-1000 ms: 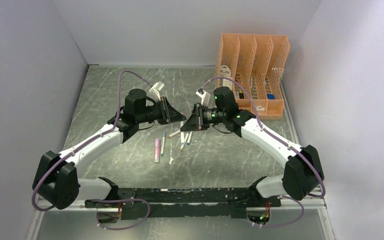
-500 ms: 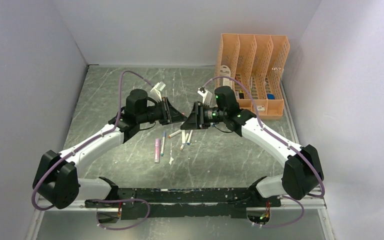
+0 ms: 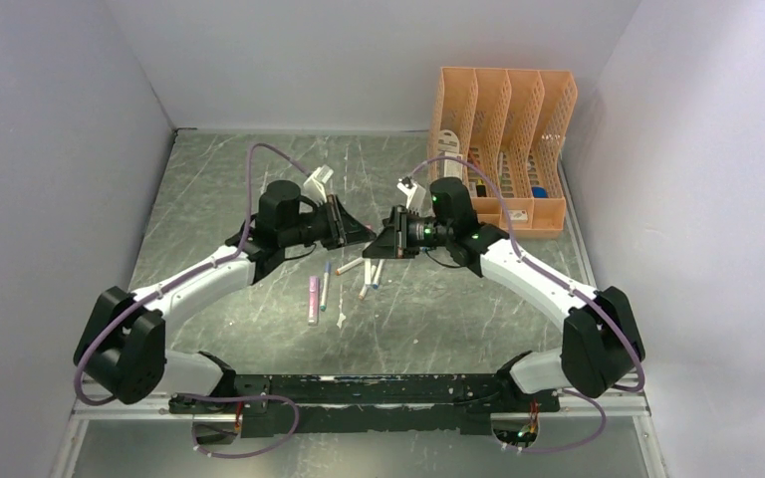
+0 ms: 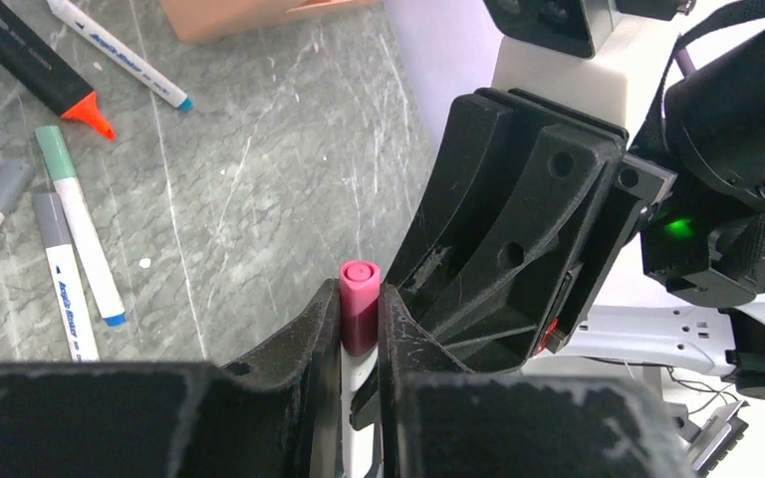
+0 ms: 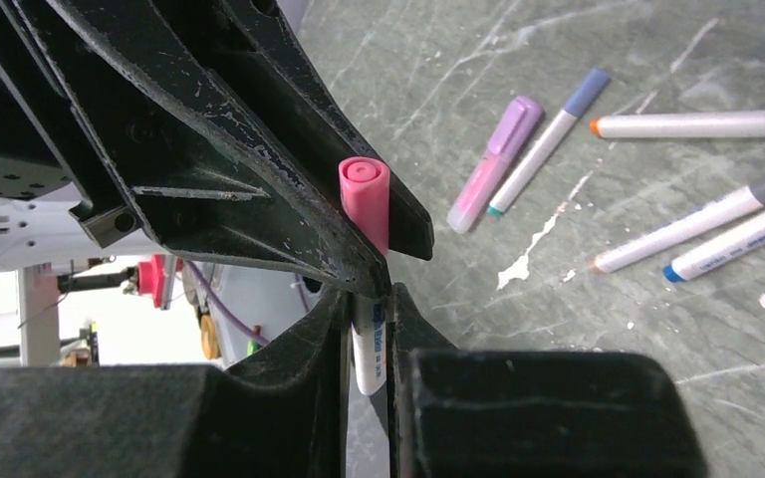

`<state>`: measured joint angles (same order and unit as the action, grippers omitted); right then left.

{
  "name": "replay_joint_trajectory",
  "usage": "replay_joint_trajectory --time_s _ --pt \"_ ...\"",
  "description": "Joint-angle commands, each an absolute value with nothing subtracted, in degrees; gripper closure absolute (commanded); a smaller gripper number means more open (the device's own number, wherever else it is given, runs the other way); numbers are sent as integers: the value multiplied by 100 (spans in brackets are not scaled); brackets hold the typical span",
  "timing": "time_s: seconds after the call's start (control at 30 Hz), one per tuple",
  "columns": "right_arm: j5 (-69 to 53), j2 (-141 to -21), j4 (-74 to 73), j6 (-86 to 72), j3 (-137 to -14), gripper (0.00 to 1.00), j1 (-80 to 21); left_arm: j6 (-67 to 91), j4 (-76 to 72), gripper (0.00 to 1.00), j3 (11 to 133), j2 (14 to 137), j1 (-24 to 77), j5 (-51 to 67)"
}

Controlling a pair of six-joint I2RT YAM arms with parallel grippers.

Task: Open the pen caps

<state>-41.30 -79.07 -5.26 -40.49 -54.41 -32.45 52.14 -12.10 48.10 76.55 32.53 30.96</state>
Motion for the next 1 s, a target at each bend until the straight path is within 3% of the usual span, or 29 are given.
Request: replay_joint_trajectory --time_s 0.0,0.3,0.67,0.8,0.97 --pt "-4245 -7691 -493 -4237 -4911 100 -3375 5414 -2282 93 4932 7923 3305 2534" --pt "-4170 -7134 -164 -4723 -4042 100 -3627 5270 -3013 93 5348 8636 3177 1721" --pt "-4242 -6843 -60 -4970 -3740 100 -3686 5015 -3032 93 6280 9354 2558 1970" --pt "-3890 -7102 -1231 -4056 -4534 100 -3443 4614 -1906 93 6778 9417 2334 2079" --pt "-2544 -8172 -3196 -2496 -6179 100 -2900 3705 351 93 7473 9500 2221 2220"
